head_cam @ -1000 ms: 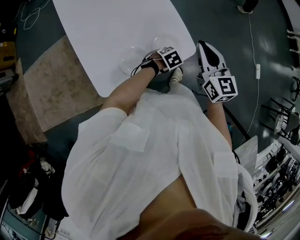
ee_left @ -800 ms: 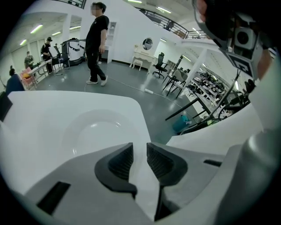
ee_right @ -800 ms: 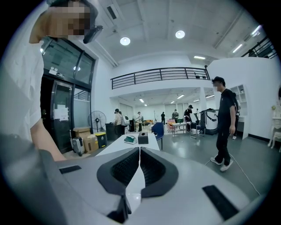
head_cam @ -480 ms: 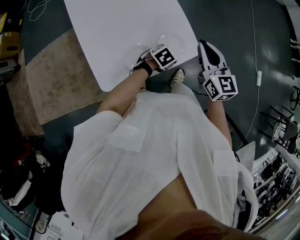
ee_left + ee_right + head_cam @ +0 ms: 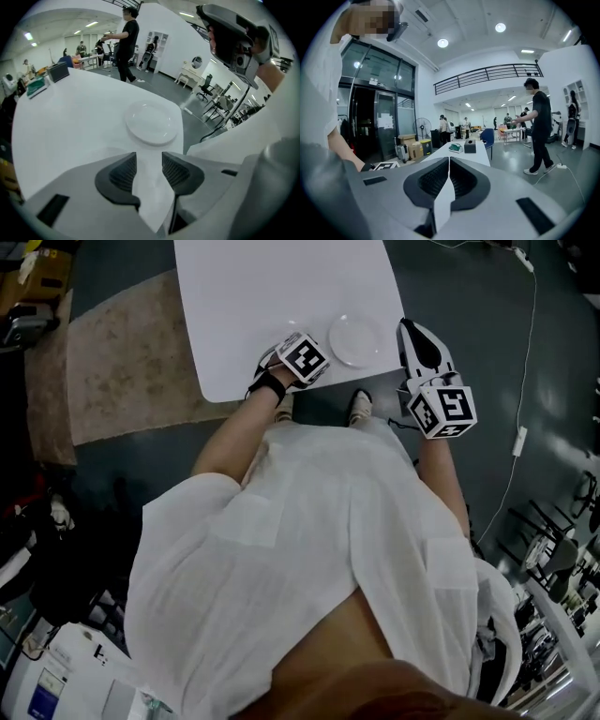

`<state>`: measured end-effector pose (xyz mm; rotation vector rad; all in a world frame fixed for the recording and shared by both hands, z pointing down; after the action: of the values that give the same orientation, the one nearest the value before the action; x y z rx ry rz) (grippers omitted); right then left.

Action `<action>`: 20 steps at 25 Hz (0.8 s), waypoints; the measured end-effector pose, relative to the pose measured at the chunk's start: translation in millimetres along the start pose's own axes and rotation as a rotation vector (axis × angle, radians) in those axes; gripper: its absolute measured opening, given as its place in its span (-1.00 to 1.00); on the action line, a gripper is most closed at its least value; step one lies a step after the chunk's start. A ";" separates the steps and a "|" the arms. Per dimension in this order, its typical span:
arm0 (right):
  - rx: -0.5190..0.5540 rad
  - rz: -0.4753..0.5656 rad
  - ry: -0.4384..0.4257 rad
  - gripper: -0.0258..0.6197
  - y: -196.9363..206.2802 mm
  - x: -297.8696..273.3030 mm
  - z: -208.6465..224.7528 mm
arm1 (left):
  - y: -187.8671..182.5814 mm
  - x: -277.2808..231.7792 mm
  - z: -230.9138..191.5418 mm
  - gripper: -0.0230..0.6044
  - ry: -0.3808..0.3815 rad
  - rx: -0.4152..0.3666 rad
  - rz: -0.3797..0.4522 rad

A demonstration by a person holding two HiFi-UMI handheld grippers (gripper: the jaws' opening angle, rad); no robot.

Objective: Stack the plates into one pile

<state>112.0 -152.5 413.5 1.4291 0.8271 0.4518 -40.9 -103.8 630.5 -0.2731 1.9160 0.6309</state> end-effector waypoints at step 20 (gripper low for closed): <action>0.066 0.019 -0.445 -0.83 -2.8 -5.5 15.9 | 42.3 -22.9 -17.2 -0.26 -0.374 0.227 -0.003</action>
<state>119.4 -167.7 411.1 1.5239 0.4716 0.1101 -64.1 -79.9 669.2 -0.0106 1.6067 0.4218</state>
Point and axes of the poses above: the fingertips, and each gripper's own axes: x backward along the fingers, z to its right, y out of its underside, the point moved 4 cm from there along x, backward along the fingers, and after that the axes turned 11 degrees about x, right-handed, at the moved point
